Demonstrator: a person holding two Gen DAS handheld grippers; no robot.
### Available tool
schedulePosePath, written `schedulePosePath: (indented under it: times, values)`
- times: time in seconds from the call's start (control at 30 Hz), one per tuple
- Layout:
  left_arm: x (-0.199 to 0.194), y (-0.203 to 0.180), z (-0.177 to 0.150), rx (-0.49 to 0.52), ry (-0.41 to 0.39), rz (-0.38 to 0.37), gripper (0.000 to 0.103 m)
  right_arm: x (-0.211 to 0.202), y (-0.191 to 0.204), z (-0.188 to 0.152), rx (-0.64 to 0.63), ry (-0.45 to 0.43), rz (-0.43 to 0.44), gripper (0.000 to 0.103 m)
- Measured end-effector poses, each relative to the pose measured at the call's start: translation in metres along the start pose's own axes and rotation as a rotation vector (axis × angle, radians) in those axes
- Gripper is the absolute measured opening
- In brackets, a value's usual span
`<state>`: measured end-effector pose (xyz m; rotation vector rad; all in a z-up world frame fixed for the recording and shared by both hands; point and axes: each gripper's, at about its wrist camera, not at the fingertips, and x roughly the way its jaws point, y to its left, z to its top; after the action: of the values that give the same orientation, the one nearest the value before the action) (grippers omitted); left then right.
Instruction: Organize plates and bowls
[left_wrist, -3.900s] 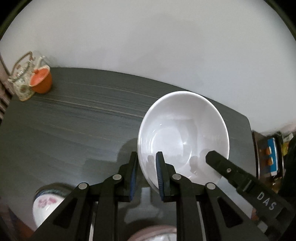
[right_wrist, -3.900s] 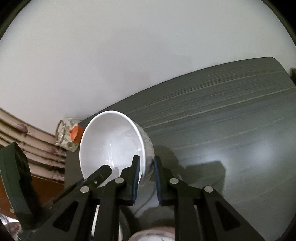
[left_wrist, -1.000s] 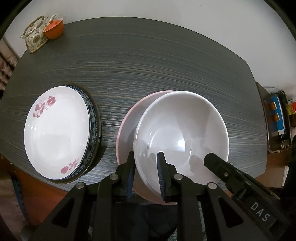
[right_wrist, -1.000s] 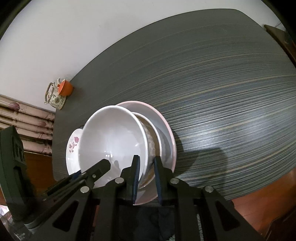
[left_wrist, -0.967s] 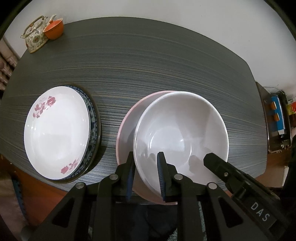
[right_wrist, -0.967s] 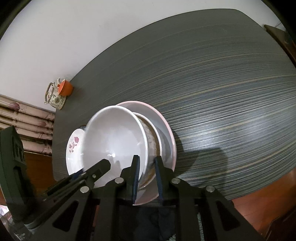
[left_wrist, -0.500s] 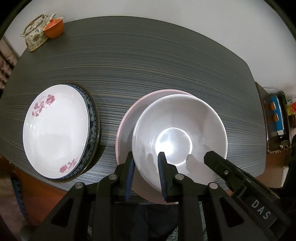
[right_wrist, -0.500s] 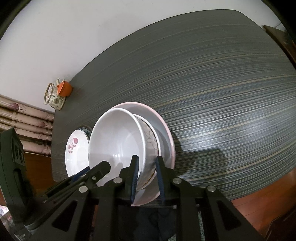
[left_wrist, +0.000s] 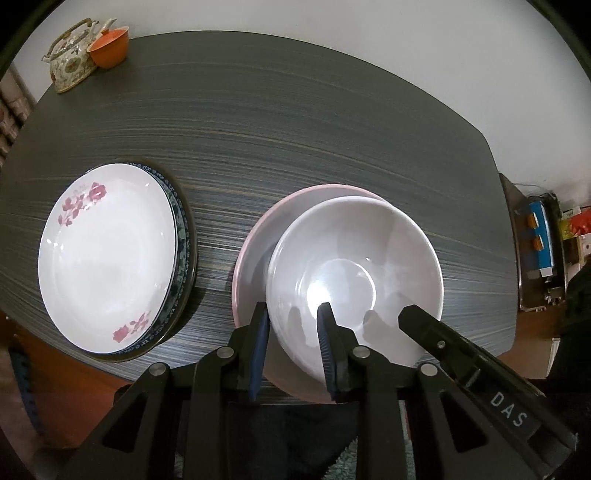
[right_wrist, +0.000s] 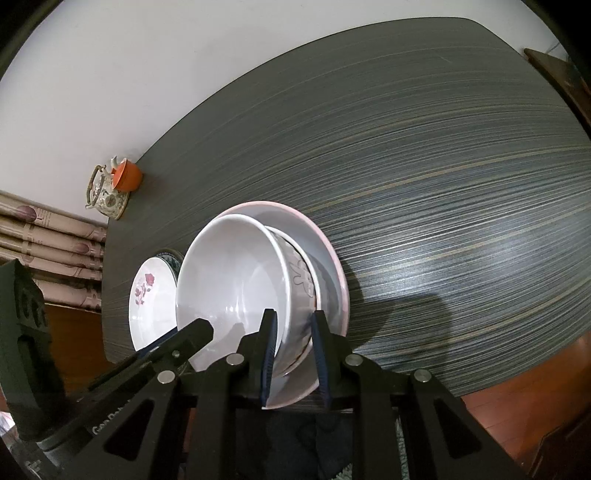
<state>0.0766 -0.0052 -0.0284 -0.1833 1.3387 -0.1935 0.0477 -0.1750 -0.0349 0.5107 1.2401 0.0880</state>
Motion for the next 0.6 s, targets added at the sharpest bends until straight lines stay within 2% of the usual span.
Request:
schedulePosePath:
  times: [0.17, 0.27, 0.4, 0.6]
  values:
    - [-0.011, 0.012, 0.0, -0.03, -0.029, -0.043, 0.023, -0.001, 0.0, -0.001, -0.003, 0.0, 0.0, 0.022]
    - [-0.023, 0.023, 0.001, -0.049, -0.055, -0.067, 0.026, -0.004, 0.001, -0.001, -0.005, -0.011, -0.003, 0.029]
    - [-0.034, 0.04, 0.002, -0.08, -0.078, -0.067, 0.029, -0.009, 0.001, 0.0, 0.002, -0.028, 0.002, 0.031]
    - [-0.036, 0.065, 0.001, -0.144, -0.07, -0.067, 0.03, -0.026, -0.006, -0.002, 0.004, -0.061, 0.025, 0.031]
